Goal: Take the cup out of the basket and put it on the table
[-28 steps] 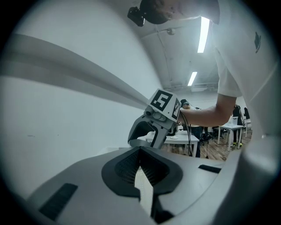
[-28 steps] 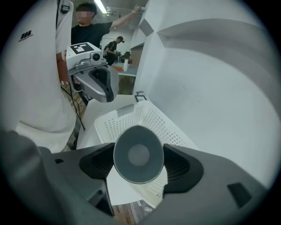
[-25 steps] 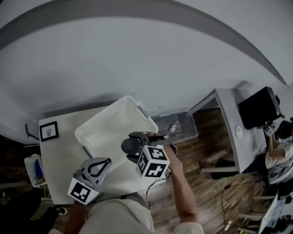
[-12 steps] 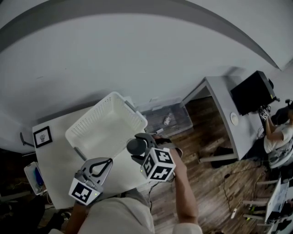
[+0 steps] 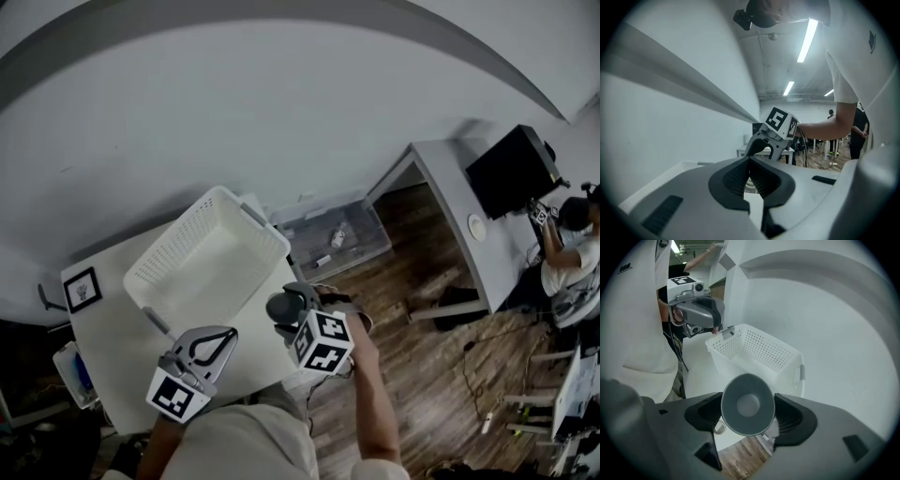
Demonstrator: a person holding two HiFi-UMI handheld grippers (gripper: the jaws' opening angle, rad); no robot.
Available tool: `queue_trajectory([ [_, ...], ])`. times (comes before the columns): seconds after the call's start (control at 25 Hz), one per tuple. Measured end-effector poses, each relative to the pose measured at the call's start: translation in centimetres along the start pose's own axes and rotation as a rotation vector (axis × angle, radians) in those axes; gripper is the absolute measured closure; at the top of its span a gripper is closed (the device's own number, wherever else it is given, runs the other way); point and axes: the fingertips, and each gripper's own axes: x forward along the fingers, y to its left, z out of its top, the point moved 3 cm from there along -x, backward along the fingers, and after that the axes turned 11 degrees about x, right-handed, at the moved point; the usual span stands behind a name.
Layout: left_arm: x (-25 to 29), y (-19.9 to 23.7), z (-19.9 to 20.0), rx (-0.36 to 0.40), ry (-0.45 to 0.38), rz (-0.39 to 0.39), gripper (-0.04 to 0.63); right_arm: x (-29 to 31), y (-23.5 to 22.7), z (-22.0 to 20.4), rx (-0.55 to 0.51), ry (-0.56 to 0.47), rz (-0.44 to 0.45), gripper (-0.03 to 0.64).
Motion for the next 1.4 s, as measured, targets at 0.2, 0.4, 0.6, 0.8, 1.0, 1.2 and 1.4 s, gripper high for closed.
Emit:
queue_trajectory([
  [0.2, 0.7, -0.4, -0.2, 0.0, 0.007, -0.019, 0.594, 1.6, -0.2, -1.9, 0.034, 0.021, 0.001, 0.272],
  [0.4, 1.3, -0.9, -0.2, -0.014, 0.013, -0.032, 0.594, 3.4, -0.4, -3.8, 0.07, 0.043, 0.007, 0.272],
  [0.6, 2.0, -1.2, -0.5, -0.025, 0.015, -0.048, 0.594, 5.4, -0.6, -5.6, 0.11, 0.058, 0.012, 0.272],
  [0.8, 2.8, -1.5, -0.6, -0.029, 0.025, -0.067, 0.594, 7.3, -0.7, -7.7, 0.153, 0.076, 0.021, 0.272],
  [1.0, 3.3, -1.7, -0.7, -0.032, 0.027, -0.077, 0.594, 9.2, -0.6, -9.4, 0.191, 0.079, 0.019, 0.272],
  [1.2, 3.5, -1.7, -0.9, -0.023, 0.037, -0.086, 0.594, 11.1, -0.3, -10.6, 0.222, 0.079, 0.024, 0.272],
  [1.4, 3.4, -1.7, -1.0, -0.033, 0.042, -0.083, 0.594, 12.7, 0.0, -11.5, 0.242, 0.082, 0.018, 0.272],
])
